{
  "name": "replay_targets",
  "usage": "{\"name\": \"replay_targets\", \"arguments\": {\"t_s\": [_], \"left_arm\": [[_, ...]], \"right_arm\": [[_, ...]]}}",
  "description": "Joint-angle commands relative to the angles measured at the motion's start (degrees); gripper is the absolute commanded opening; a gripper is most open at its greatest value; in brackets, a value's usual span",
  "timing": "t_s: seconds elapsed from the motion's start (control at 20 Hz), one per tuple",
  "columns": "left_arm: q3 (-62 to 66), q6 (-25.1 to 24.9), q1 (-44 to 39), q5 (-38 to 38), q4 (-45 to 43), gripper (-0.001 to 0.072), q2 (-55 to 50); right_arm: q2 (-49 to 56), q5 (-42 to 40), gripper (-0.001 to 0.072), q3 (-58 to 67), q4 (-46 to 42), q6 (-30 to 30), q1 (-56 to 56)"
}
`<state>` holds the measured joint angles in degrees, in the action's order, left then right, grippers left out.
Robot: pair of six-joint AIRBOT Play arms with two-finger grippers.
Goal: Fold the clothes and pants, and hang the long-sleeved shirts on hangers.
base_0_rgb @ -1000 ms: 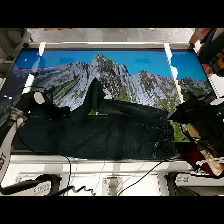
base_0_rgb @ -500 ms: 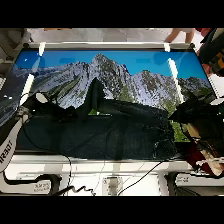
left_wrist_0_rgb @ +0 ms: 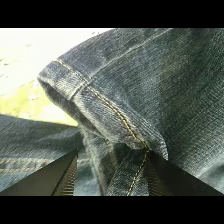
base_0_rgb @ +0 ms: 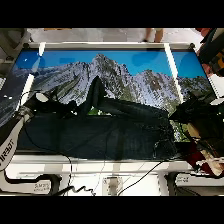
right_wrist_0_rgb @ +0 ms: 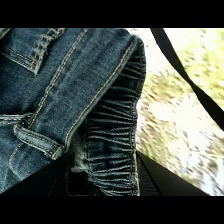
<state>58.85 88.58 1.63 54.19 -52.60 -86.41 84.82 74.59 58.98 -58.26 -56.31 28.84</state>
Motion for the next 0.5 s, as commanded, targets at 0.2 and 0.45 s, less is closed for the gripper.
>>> {"name": "replay_targets", "arguments": {"t_s": [0.2, 0.45], "left_arm": [[0.0, -6.91, -1.11, -4.28, 6.99, 0.0486, -1.6], [0.0, -13.16, -1.7, -8.24, 12.9, 0.0487, -2.38]], "right_arm": [[-0.04, -0.39, 0.0438, 0.0, 0.02, -0.04, 0.02], [-0.04, -0.68, 0.0438, 0.0, 0.02, -0.22, 0.02]]}}
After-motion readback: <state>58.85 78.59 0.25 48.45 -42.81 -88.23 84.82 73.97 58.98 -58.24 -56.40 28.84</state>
